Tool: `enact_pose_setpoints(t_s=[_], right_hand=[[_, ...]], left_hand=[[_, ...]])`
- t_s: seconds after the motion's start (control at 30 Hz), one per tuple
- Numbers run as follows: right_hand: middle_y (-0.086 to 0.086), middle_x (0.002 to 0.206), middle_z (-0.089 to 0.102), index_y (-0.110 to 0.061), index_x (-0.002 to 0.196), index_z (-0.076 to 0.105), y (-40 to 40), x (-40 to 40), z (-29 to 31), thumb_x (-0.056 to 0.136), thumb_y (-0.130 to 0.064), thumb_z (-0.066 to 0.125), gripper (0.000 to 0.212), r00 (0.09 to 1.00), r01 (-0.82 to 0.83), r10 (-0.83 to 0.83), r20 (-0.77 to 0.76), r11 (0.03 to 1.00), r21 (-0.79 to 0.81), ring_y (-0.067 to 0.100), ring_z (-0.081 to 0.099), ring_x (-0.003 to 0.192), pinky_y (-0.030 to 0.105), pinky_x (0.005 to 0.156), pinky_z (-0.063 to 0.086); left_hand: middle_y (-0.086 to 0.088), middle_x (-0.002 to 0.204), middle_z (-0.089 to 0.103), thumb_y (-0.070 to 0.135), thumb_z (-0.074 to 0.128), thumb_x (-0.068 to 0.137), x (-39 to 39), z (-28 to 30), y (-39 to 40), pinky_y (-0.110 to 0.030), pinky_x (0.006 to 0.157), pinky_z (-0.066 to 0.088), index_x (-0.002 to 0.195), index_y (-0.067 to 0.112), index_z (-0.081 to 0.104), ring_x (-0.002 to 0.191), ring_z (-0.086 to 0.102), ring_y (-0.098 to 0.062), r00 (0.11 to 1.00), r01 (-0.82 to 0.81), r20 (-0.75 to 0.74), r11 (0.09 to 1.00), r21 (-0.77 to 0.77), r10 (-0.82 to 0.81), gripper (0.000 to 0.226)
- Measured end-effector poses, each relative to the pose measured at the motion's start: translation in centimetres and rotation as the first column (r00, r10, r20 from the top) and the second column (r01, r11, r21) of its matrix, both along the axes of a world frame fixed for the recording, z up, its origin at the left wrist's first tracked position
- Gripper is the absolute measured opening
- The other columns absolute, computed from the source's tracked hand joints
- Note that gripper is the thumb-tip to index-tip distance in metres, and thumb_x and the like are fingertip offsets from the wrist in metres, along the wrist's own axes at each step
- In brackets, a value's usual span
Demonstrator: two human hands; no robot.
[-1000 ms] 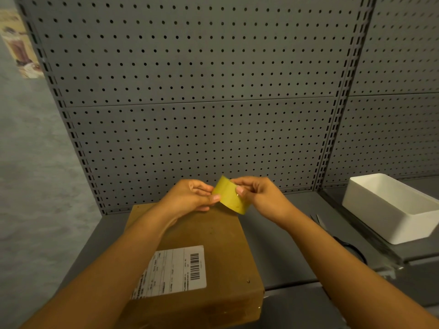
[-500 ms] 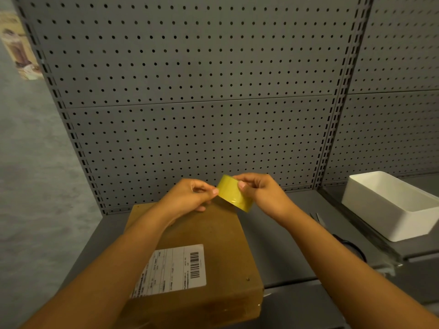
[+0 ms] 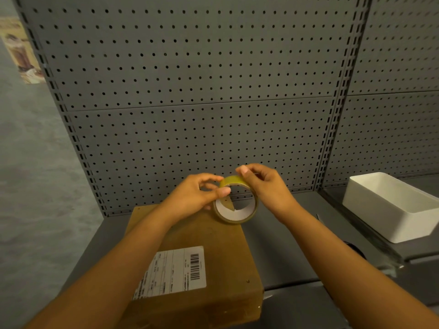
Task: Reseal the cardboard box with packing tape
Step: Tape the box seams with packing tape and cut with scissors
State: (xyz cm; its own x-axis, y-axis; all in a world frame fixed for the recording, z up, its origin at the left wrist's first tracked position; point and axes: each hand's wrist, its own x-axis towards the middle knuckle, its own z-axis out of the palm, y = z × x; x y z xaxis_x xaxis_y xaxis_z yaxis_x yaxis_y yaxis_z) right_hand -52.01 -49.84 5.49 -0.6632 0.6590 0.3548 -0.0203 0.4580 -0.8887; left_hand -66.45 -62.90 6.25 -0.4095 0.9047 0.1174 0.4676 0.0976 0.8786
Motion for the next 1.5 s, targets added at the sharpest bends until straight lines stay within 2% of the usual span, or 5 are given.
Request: enact_pose_setpoints(t_s=[0.17,0.37,0.63,0.83,1.5], right_hand=[[-0.012,0.126,0.053,-0.025,0.115,0.064,0.0,0.8,-0.7,0.091,-0.035,0.061,0.025,0.998,0.056,-0.057,-0.007,0.941,0.335,0.003,0.046,0.12,0.012,0.097,0.035],[-0.013,0.136,0.052,-0.028,0.11,0.068,-0.7,0.1,-1.9,0.083,-0.057,0.057,0.042,0.978,-0.113,-0.059,0.201,0.658,0.745,0.008,0.025,0.142,0.037,0.119,0.001],[-0.001,0.096,0.066,-0.011,0.105,0.062,0.0,0.5,-1.4,0.093,-0.011,0.059,0.013,0.989,-0.136,0.121,0.088,0.973,0.189,0.009,0.061,0.091,0.019,0.086,0.044],[0.002,0.101,0.065,-0.004,0.118,0.052,-0.2,0.2,-1.0,0.095,0.0,0.051,0.024,0.965,-0.253,0.259,0.044,0.962,-0.106,0.01,0.062,0.09,0.023,0.081,0.05],[0.009,0.099,0.069,-0.015,0.106,0.06,-1.3,-3.5,-1.9,0.094,-0.024,0.058,0.015,0.984,-0.127,0.128,0.124,0.992,-0.018,0.026,0.065,0.092,0.043,0.082,0.052]], left_hand=[[-0.004,0.103,0.067,0.058,0.061,0.08,0.0,-0.3,0.4,-0.027,0.067,0.059,0.113,0.019,0.058,0.08,0.071,-0.016,0.967,-0.205,0.14,0.977,-0.062,0.211,0.051],[-0.018,0.104,0.064,0.058,0.059,0.08,0.7,0.2,1.5,-0.034,0.075,0.06,0.114,0.006,0.053,0.076,0.073,-0.026,0.867,-0.256,0.41,0.959,-0.125,0.285,0.063],[0.001,0.131,0.053,0.035,0.053,0.095,0.9,0.2,0.9,-0.03,0.092,0.051,0.143,0.024,0.041,0.111,0.056,-0.012,0.991,-0.129,0.025,0.991,-0.043,0.13,0.05],[-0.001,0.125,0.055,0.022,0.077,0.078,1.2,-0.1,1.4,-0.027,0.091,0.044,0.13,0.023,0.058,0.11,0.057,-0.015,0.945,-0.188,-0.248,0.974,0.124,0.214,0.055],[0.003,0.093,0.062,0.019,0.085,0.067,0.1,-1.2,0.0,-0.011,0.072,0.045,0.1,0.01,0.073,0.081,0.058,-0.009,0.82,-0.304,-0.397,0.901,0.31,0.413,0.036]])
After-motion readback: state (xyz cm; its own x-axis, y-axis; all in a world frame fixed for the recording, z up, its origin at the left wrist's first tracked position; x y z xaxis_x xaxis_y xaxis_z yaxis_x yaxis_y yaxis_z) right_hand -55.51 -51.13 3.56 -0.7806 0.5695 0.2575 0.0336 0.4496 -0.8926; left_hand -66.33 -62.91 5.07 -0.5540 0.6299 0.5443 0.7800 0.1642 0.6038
